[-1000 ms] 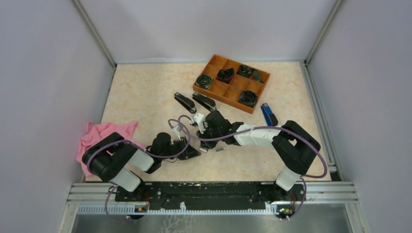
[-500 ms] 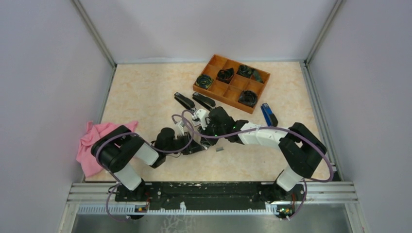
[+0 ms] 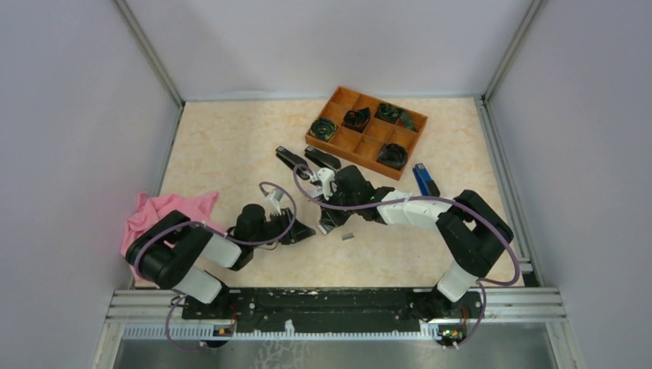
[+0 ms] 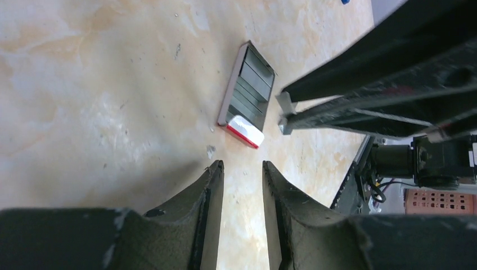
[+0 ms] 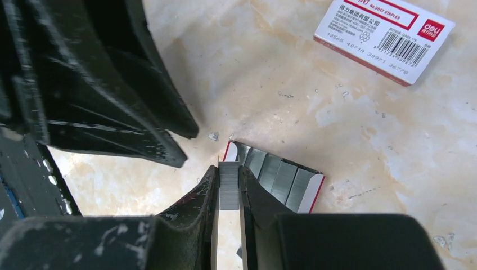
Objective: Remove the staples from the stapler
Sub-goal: Adjust the staple box at the center of the board, then place the staple in the staple box.
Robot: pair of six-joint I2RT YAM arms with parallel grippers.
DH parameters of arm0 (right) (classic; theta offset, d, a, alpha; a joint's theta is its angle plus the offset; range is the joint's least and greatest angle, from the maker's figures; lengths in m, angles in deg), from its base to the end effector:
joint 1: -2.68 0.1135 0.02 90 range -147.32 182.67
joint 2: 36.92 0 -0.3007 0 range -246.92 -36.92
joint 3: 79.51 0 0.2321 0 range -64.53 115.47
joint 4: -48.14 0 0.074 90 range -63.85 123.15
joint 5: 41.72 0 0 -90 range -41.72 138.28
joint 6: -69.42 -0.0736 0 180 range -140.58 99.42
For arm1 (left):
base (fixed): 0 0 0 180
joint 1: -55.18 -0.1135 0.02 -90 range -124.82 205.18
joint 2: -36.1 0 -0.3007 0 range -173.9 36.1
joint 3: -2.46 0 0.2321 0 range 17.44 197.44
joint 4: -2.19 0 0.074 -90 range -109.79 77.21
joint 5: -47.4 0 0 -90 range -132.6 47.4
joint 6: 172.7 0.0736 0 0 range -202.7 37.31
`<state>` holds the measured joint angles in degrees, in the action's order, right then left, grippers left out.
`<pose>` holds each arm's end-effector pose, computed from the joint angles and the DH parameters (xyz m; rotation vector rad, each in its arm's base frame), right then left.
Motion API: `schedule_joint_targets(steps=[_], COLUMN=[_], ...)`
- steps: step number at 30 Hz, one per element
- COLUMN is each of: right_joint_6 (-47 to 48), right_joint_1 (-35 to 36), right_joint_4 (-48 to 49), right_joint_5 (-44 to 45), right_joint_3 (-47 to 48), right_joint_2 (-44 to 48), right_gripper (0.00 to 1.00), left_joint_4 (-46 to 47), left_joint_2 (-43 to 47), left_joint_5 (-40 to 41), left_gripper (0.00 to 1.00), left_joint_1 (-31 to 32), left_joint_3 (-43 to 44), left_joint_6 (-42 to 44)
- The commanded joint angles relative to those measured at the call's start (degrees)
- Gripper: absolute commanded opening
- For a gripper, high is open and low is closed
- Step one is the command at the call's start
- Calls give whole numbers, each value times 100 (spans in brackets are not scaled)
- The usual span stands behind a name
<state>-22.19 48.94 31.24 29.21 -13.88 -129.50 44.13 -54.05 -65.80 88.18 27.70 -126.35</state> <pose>0.2204 0.2651 0.2092 -1.0789 2.1716 0.7894 0.1936 -0.1603 0.1487 0.0913 2.1640 -1.2270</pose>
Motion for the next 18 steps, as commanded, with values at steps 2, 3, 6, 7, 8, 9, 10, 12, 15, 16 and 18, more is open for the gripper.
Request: schedule_joint_targets(steps=[2, 3, 6, 7, 8, 9, 10, 12, 15, 16, 18], right_joint_6=[-225, -230, -242, -248, -251, -260, -257, -263, -253, -254, -241], right_joint_1=[-12, -12, -16, -22, -28, -29, -27, -29, -30, -29, -27], right_joint_4=[348, 357, 341, 331, 334, 332, 318, 306, 308, 313, 322], right_joint_5=[56, 65, 94, 96, 84, 62, 48, 60, 97, 109, 129], right_joint_3=[49, 56, 80, 84, 89, 100, 110, 127, 135, 137, 138], right_joint_2=[-155, -162, -249, -356, -377, -410, -435, -461, -451, -444, -428], right_gripper=[5, 6, 6, 6, 5, 6, 6, 5, 5, 5, 5], left_joint_4=[-532, -598, -758, -794, -826, -839, -849, -872, -871, -876, -881], left_joint_2=[843, 958, 1217, 1262, 1305, 1333, 1357, 1381, 1392, 1400, 1424], left_joint_5=[137, 159, 189, 185, 180, 166, 160, 148, 125, 123, 123], left_gripper=[38, 38, 39, 39, 39, 39, 39, 39, 39, 39, 39], left_joint_1=[-30, -30, -30, -30, -30, -30, -30, -30, -30, -29, -30], left_joint_3=[-340, -386, -481, -490, -502, -509, -514, -531, -558, -564, -588], left_joint_6=[213, 224, 235, 235, 235, 231, 228, 214, 192, 187, 182])
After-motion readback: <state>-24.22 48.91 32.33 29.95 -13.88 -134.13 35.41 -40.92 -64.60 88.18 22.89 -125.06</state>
